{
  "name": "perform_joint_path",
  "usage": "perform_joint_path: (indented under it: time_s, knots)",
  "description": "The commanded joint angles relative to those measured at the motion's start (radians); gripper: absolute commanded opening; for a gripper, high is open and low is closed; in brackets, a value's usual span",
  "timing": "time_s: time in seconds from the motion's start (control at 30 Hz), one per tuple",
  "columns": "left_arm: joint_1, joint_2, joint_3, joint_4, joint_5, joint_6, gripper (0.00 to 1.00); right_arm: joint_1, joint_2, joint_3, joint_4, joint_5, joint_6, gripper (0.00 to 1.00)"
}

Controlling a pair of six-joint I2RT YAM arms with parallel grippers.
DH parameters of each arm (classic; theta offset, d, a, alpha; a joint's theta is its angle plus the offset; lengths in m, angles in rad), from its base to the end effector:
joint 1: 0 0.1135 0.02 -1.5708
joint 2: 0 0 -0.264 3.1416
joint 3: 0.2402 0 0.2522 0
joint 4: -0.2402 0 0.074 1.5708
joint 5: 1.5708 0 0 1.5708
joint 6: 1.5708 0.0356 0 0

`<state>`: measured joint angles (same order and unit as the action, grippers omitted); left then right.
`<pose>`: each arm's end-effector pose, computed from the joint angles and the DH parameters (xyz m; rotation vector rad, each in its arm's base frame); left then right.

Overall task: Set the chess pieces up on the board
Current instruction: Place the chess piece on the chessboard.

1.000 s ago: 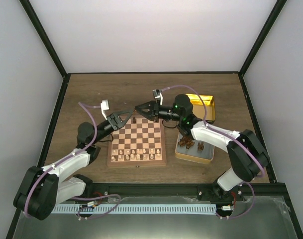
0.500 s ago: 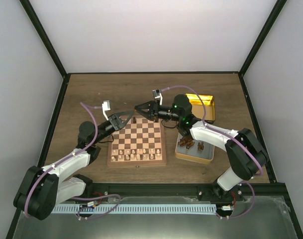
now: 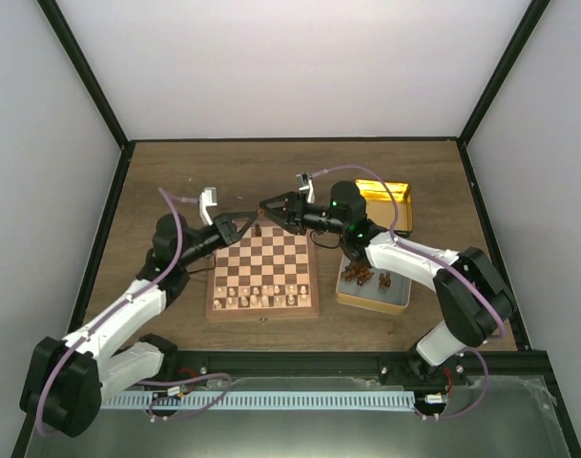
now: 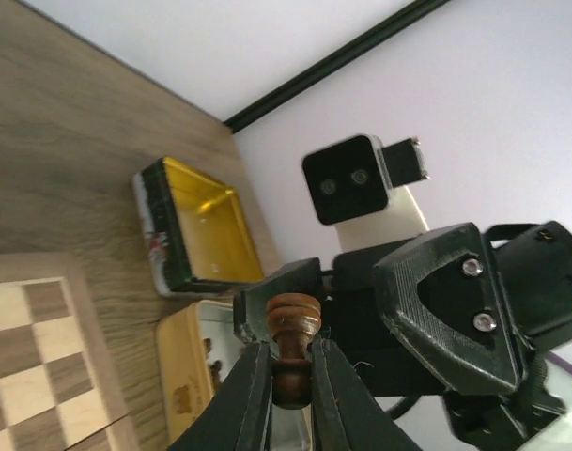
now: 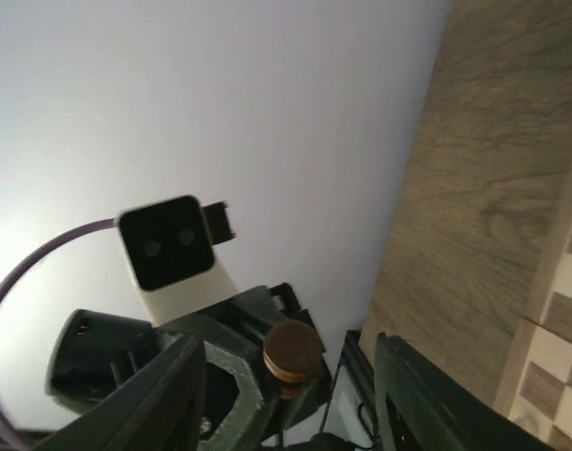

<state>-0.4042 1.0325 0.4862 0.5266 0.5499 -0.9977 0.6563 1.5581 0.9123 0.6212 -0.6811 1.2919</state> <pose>0.2037 -0.1074 0.2621 -0.0487 1.8116 -1.4811 0.2636 0.2313 0.2755 -0.0305 2.0256 1.9265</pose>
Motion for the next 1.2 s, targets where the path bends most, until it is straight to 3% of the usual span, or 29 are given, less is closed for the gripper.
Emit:
perform_joint_path:
  time_s: [0.0,0.1,0.2,0.3,0.47,0.87,1.17]
  knots:
    - [0.013,-0.019,0.168,-0.599,-0.064,0.263,0.06,-0.018,-0.080,0.005,-0.235,0.141,-0.143,0.55]
    - [0.042,0.038,0.298,-0.970,-0.133,0.496,0.06,-0.027,-0.127,0.005,-0.408,0.280,-0.233,0.57]
    - [0.074,0.128,0.415,-1.222,-0.225,0.653,0.06,-0.029,-0.171,-0.009,-0.509,0.399,-0.298,0.57]
    - [0.079,0.229,0.518,-1.351,-0.343,0.753,0.06,-0.030,-0.201,-0.023,-0.564,0.478,-0.339,0.58]
    - [0.081,0.448,0.710,-1.503,-0.678,0.867,0.04,-0.033,-0.208,-0.043,-0.617,0.526,-0.375,0.58]
    - [0.081,0.706,0.840,-1.564,-0.650,0.970,0.05,-0.038,-0.176,-0.016,-0.670,0.516,-0.405,0.57]
    - [0.081,0.795,0.897,-1.572,-0.591,0.997,0.06,-0.038,-0.191,-0.021,-0.684,0.552,-0.415,0.57]
